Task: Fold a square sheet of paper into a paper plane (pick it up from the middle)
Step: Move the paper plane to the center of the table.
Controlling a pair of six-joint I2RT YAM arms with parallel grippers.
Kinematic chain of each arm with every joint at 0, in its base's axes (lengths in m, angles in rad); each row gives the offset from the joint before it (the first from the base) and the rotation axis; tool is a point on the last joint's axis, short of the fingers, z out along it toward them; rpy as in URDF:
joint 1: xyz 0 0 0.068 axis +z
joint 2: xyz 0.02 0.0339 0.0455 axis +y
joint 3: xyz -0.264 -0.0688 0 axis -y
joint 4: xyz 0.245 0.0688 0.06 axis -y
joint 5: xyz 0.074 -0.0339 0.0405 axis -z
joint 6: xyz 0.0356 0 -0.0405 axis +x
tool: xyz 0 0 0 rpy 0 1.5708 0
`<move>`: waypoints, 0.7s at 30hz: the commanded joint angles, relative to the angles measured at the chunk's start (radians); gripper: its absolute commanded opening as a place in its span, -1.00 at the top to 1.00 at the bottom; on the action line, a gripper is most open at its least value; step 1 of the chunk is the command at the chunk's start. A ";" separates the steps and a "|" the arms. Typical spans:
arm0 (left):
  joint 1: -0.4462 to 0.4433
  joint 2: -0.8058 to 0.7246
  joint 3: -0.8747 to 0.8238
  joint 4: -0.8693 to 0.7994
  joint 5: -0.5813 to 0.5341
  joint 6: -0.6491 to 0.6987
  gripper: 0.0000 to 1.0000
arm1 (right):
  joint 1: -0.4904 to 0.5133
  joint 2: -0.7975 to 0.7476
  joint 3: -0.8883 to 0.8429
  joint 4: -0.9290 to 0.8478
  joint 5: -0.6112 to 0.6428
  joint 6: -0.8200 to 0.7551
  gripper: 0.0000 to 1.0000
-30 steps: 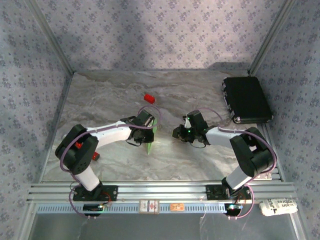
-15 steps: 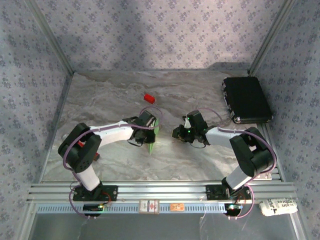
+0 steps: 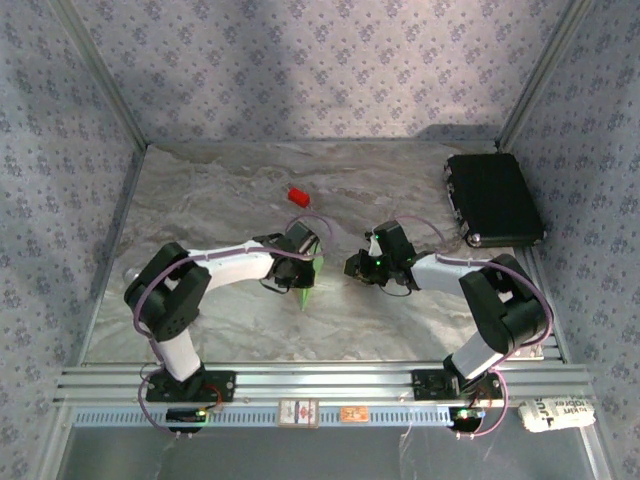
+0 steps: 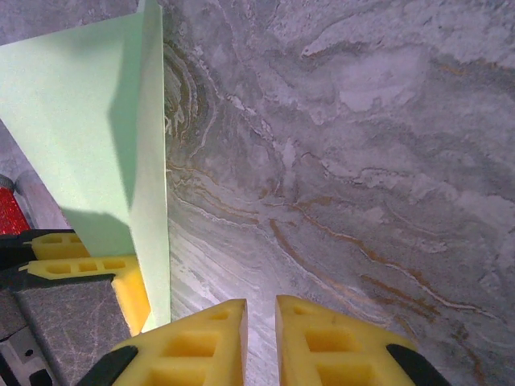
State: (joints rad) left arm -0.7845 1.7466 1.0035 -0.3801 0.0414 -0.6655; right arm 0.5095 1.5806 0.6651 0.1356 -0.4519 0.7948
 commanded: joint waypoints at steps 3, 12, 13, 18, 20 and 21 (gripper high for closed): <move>-0.019 0.038 0.045 -0.096 -0.073 0.027 0.55 | -0.003 -0.012 0.003 -0.014 0.021 -0.016 0.64; -0.037 0.053 0.061 -0.136 -0.142 0.001 0.36 | -0.034 -0.078 -0.027 -0.040 0.053 -0.014 0.64; -0.040 0.053 0.063 -0.138 -0.148 -0.004 0.35 | -0.037 -0.084 -0.030 -0.041 0.054 -0.015 0.64; -0.056 0.066 0.073 -0.150 -0.178 -0.040 0.24 | -0.046 -0.107 -0.045 -0.045 0.056 -0.016 0.63; -0.066 0.069 0.075 -0.152 -0.190 -0.062 0.22 | -0.048 -0.112 -0.048 -0.045 0.055 -0.017 0.63; -0.069 0.071 0.076 -0.151 -0.193 -0.076 0.21 | -0.050 -0.114 -0.050 -0.046 0.053 -0.017 0.63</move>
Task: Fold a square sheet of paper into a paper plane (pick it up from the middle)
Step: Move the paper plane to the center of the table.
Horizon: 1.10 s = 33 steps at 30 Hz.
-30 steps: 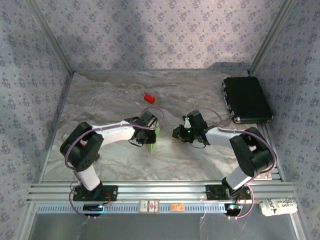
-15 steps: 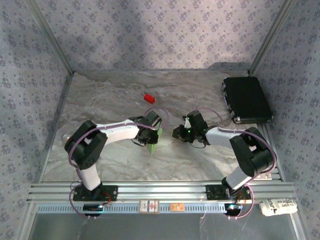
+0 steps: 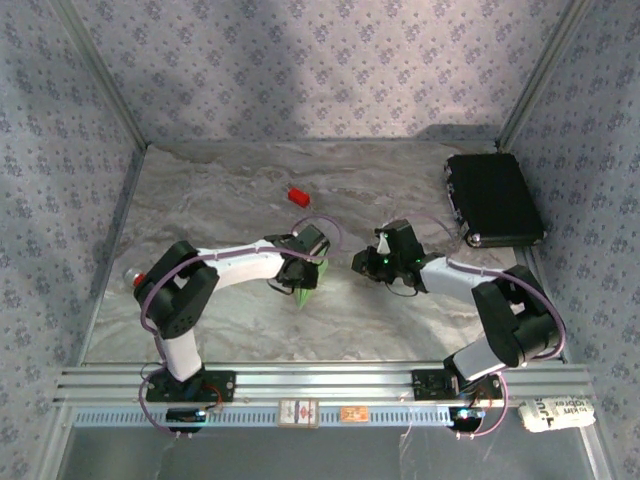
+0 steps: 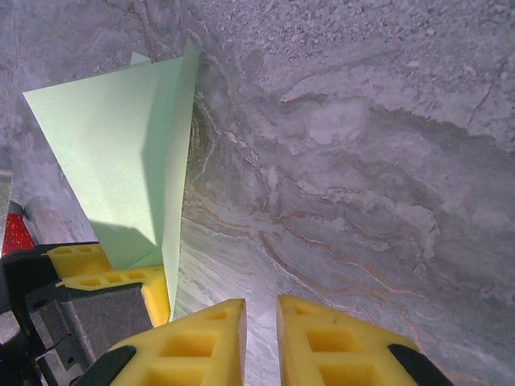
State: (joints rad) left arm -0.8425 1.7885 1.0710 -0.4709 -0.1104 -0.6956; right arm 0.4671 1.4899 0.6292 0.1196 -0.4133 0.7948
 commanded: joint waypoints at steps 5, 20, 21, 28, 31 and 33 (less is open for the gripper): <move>-0.040 0.032 0.017 -0.061 -0.067 -0.107 0.14 | -0.020 -0.034 -0.021 -0.028 0.001 -0.028 0.62; -0.103 0.058 0.074 -0.110 -0.127 -0.266 0.08 | -0.072 -0.086 -0.052 -0.032 -0.057 -0.065 0.61; -0.107 0.060 0.084 -0.114 -0.129 -0.271 0.07 | -0.073 -0.090 -0.055 -0.033 -0.059 -0.065 0.61; -0.126 0.039 0.129 -0.142 -0.147 -0.302 0.03 | -0.085 -0.140 -0.075 -0.049 -0.052 -0.069 0.59; -0.128 0.027 0.133 -0.147 -0.151 -0.309 0.00 | -0.089 -0.167 -0.084 -0.062 -0.043 -0.067 0.59; -0.130 0.019 0.133 -0.150 -0.153 -0.312 -0.02 | -0.089 -0.186 -0.091 -0.068 -0.036 -0.064 0.58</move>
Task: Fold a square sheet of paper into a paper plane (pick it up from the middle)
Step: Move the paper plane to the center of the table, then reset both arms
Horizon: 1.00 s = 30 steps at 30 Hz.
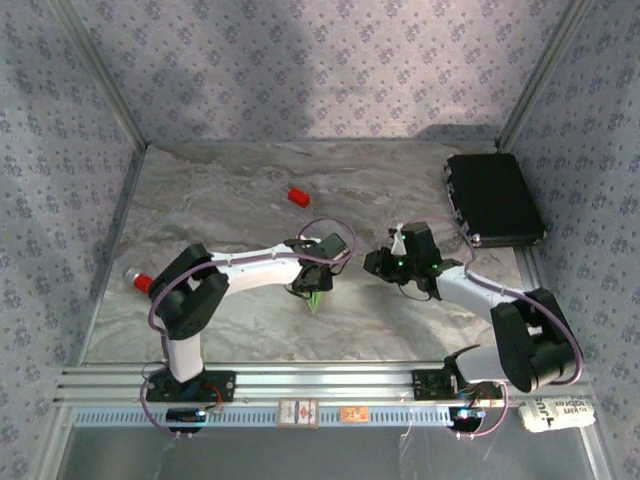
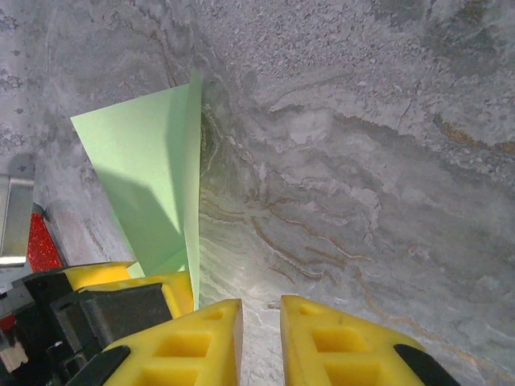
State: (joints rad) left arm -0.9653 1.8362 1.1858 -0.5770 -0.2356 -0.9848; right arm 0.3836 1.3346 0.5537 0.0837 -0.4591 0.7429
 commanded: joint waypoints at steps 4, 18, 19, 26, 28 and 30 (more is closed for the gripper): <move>-0.010 -0.045 0.018 -0.051 -0.028 -0.022 -0.05 | -0.008 -0.059 -0.018 -0.058 0.026 -0.014 0.57; -0.010 -0.233 -0.025 0.000 -0.127 0.122 -0.24 | -0.107 -0.195 0.054 -0.260 0.175 -0.167 0.12; -0.003 -0.252 -0.032 0.003 -0.152 0.141 -0.29 | -0.115 -0.204 0.070 -0.278 0.199 -0.195 0.01; 0.208 -0.409 -0.178 0.152 -0.203 0.370 -0.81 | -0.125 -0.211 0.195 -0.295 0.655 -0.409 -0.61; 0.296 -0.457 -0.233 0.205 -0.216 0.435 -0.99 | -0.125 -0.194 0.168 -0.195 0.767 -0.527 -0.98; 0.401 -0.498 -0.298 0.275 -0.223 0.492 -1.00 | -0.148 -0.140 0.113 -0.041 0.834 -0.654 -0.98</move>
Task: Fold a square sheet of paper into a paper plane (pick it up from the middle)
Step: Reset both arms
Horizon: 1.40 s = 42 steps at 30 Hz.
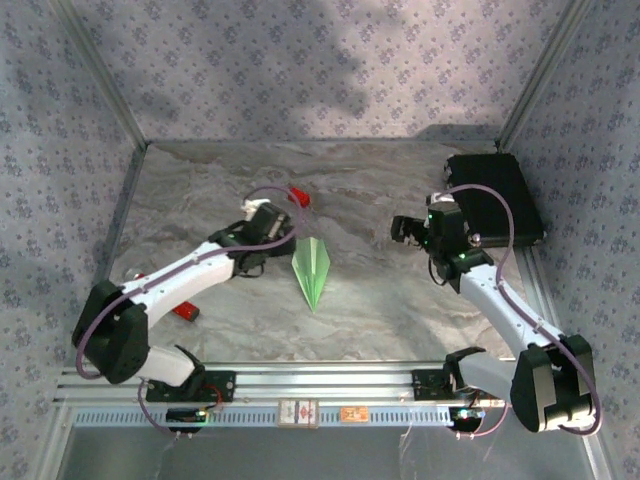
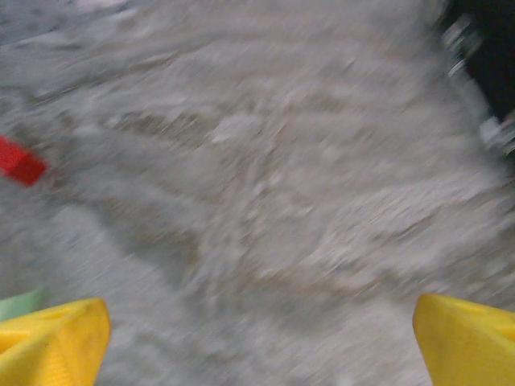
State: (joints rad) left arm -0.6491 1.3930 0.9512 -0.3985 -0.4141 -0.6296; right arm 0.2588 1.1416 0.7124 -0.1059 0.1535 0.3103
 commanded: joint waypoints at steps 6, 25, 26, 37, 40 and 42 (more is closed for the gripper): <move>0.361 -0.092 -0.192 0.297 -0.081 0.324 -1.00 | -0.117 0.309 -0.060 0.397 0.266 -0.357 -0.98; 0.608 0.119 -0.460 1.062 0.166 0.599 -0.99 | -0.287 0.376 -0.313 0.885 -0.116 -0.343 -0.98; 0.628 0.124 -0.477 1.112 0.207 0.591 -1.00 | -0.289 0.378 -0.315 0.893 -0.119 -0.341 -0.98; 0.664 0.148 -0.577 1.299 0.233 0.553 -1.00 | -0.293 0.376 -0.315 0.887 -0.123 -0.339 -0.98; 0.647 0.145 -0.570 1.279 0.192 0.559 -1.00 | -0.293 0.377 -0.315 0.887 -0.123 -0.339 -0.98; 0.645 0.140 -0.567 1.269 0.193 0.559 -1.00 | -0.294 0.376 -0.315 0.887 -0.123 -0.339 -0.98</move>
State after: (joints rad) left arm 0.0036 1.5337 0.3626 0.8314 -0.1986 -0.0639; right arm -0.0315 1.5143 0.3832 0.7593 0.0360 -0.0380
